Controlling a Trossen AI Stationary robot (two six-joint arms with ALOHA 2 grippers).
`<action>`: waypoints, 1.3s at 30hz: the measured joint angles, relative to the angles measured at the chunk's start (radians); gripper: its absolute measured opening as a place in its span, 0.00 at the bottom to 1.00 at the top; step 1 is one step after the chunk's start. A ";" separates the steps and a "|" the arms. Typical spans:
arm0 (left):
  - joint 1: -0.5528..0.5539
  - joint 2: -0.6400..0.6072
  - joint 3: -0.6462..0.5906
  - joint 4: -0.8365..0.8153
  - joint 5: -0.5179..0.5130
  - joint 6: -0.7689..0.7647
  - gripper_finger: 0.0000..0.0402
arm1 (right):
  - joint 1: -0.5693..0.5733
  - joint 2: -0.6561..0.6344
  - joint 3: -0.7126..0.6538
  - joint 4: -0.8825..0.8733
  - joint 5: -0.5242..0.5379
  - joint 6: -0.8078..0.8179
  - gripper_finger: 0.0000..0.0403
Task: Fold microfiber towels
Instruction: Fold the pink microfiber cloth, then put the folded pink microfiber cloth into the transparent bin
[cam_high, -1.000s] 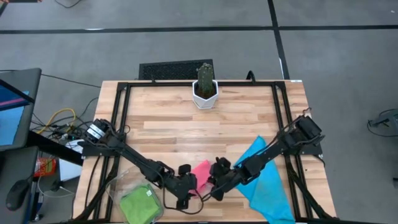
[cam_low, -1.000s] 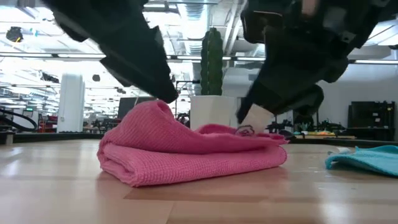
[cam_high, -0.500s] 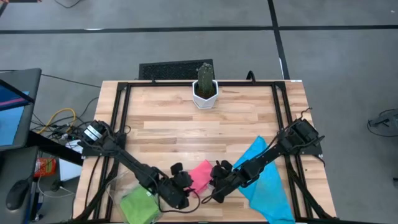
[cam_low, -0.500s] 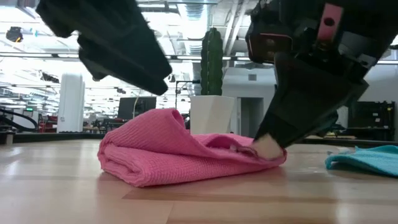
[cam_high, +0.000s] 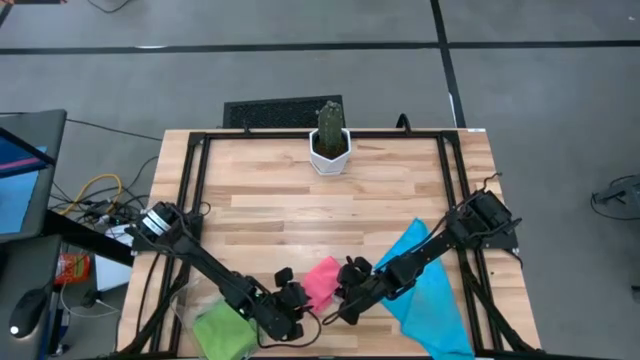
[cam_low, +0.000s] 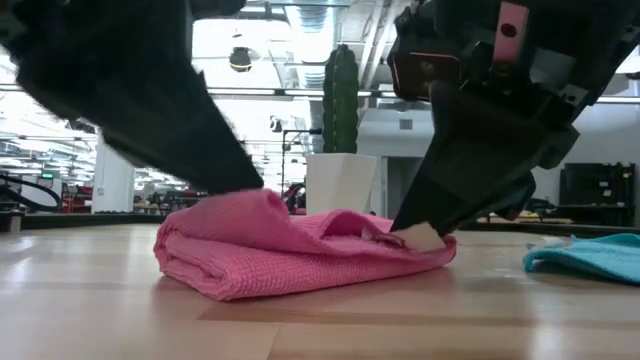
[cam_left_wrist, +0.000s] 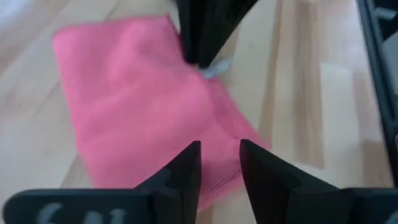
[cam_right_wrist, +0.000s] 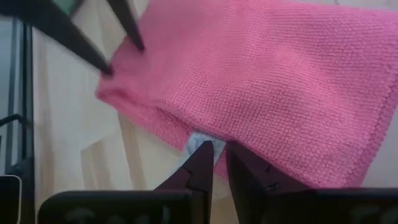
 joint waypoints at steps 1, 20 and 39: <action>0.001 0.011 0.000 0.005 0.014 -0.003 0.26 | 0.000 0.000 0.000 0.003 0.000 0.001 0.17; 0.066 0.006 0.001 -0.009 0.262 0.097 0.26 | -0.036 -0.100 0.000 -0.055 0.033 -0.008 0.17; 0.100 -0.130 0.001 -0.073 0.233 0.171 0.26 | -0.115 -0.205 0.002 -0.290 -0.028 0.135 0.55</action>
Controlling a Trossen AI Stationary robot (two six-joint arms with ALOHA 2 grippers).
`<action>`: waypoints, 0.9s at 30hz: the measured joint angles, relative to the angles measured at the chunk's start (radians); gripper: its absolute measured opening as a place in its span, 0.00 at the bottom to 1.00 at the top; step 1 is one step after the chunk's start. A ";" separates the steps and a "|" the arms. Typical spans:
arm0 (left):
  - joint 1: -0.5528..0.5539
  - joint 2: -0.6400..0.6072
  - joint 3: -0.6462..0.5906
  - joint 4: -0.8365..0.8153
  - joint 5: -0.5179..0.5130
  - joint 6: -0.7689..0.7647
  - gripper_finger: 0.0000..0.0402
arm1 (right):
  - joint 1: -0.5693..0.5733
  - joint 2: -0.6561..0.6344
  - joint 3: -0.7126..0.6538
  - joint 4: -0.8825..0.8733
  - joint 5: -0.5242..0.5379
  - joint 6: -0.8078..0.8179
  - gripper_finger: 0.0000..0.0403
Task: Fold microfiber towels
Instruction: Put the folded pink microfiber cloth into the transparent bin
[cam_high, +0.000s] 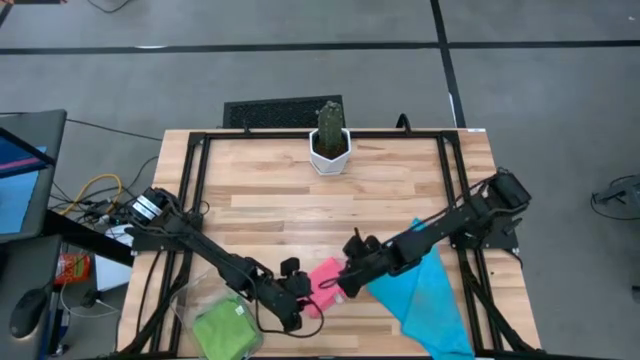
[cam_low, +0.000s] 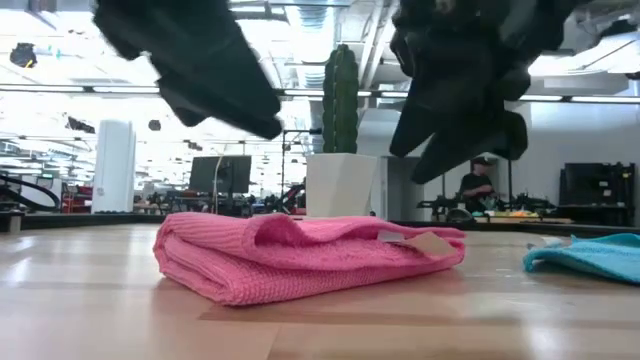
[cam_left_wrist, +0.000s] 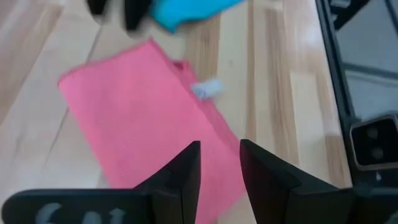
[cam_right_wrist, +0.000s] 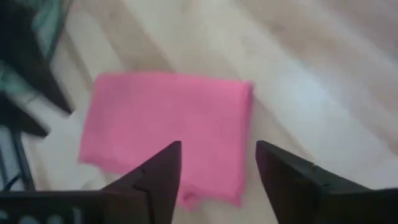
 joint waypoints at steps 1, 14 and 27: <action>-0.005 0.001 0.000 -0.008 -0.001 -0.003 0.26 | -0.010 -0.009 -0.002 -0.015 0.004 0.009 0.57; -0.054 0.079 -0.001 0.004 -0.048 -0.051 0.26 | -0.048 0.195 0.135 -0.095 -0.133 0.013 0.63; -0.021 -0.089 0.023 -0.209 -0.075 -0.174 0.31 | -0.057 0.127 0.182 -0.161 -0.073 -0.010 0.63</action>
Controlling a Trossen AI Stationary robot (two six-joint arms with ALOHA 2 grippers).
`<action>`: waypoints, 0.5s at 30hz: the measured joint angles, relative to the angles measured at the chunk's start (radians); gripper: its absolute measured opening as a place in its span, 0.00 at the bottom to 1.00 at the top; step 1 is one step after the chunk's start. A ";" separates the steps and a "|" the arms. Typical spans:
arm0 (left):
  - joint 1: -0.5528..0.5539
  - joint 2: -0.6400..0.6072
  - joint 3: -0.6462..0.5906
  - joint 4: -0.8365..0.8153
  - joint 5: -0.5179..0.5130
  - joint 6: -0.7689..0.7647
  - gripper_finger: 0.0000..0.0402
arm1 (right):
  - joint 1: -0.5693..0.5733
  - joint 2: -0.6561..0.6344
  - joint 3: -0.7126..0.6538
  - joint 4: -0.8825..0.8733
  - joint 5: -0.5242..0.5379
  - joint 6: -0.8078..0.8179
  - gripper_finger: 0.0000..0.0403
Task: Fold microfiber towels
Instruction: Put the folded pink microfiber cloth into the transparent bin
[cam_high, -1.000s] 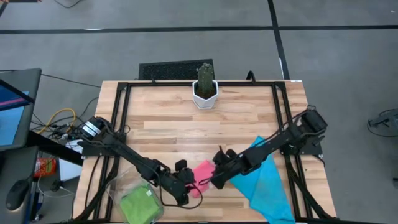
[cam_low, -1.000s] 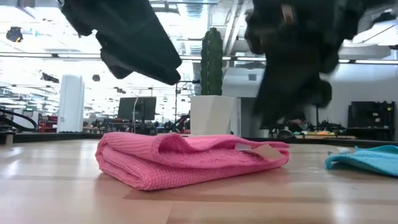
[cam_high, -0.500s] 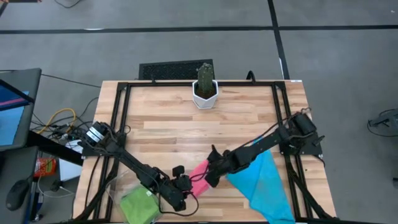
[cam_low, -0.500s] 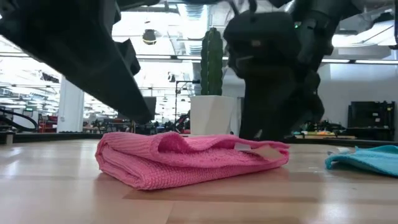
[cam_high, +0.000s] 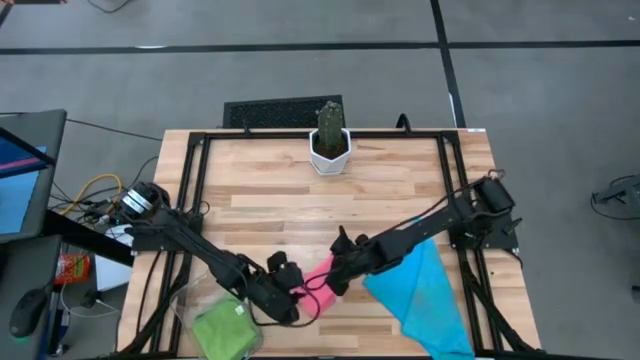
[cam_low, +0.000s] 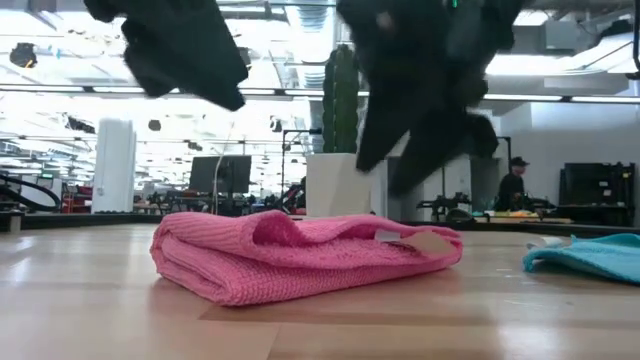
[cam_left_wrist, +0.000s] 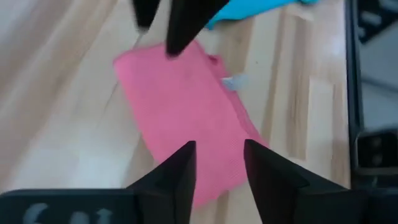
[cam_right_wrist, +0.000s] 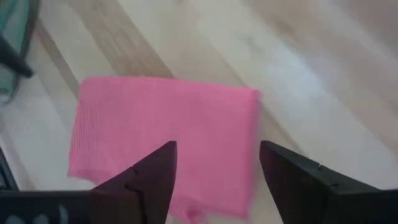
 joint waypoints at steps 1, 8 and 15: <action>0.000 0.003 -0.001 -0.001 0.000 -0.067 0.33 | 0.002 -0.023 0.000 -0.021 0.000 0.003 0.63; 0.008 0.069 -0.002 -0.003 0.078 -0.429 0.50 | 0.051 -0.187 -0.001 -0.240 0.094 0.070 0.63; 0.002 0.127 0.003 0.034 0.164 -0.768 0.61 | 0.094 -0.267 -0.001 -0.357 0.163 0.109 0.63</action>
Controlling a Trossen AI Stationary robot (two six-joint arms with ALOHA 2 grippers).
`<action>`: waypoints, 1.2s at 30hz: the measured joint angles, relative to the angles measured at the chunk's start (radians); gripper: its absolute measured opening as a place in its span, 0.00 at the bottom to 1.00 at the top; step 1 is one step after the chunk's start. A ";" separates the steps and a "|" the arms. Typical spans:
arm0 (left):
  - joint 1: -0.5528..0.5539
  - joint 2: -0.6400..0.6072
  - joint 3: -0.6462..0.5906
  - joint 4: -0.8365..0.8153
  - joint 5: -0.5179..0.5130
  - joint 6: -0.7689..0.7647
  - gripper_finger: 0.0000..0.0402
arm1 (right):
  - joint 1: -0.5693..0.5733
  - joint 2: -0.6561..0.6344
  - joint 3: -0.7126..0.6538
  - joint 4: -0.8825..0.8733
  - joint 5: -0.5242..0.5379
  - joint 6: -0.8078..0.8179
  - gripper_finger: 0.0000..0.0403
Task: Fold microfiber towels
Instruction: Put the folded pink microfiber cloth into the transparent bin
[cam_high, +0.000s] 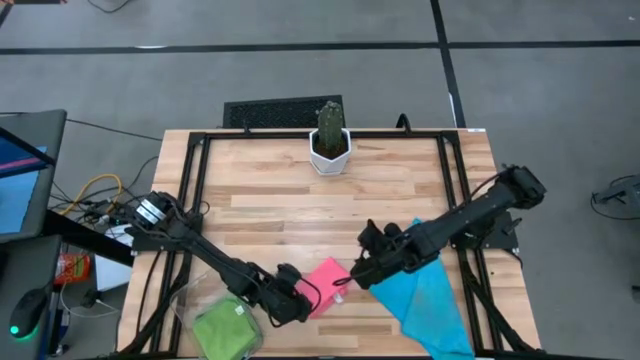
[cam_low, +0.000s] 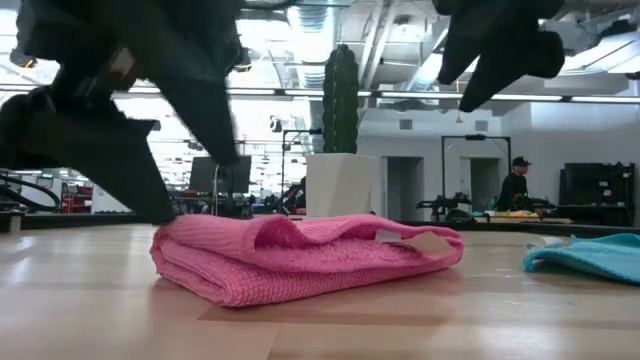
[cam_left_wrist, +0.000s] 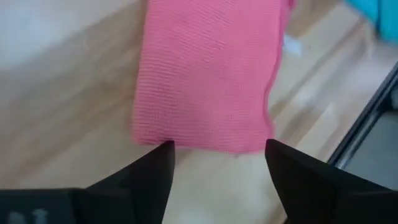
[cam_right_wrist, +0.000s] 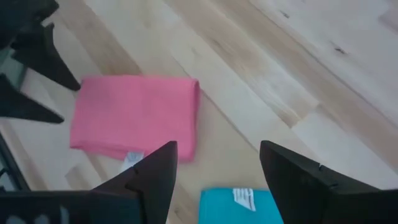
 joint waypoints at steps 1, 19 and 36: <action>-0.006 0.003 -0.002 0.016 -0.017 -0.052 0.62 | 0.004 -0.003 0.000 0.000 0.000 0.000 0.63; -0.032 0.054 0.016 0.077 -0.032 -0.419 0.63 | 0.042 -0.003 0.000 -0.001 0.049 0.014 0.63; -0.009 0.128 0.017 0.084 -0.026 -0.544 0.61 | 0.049 -0.003 0.000 0.030 0.064 0.033 0.63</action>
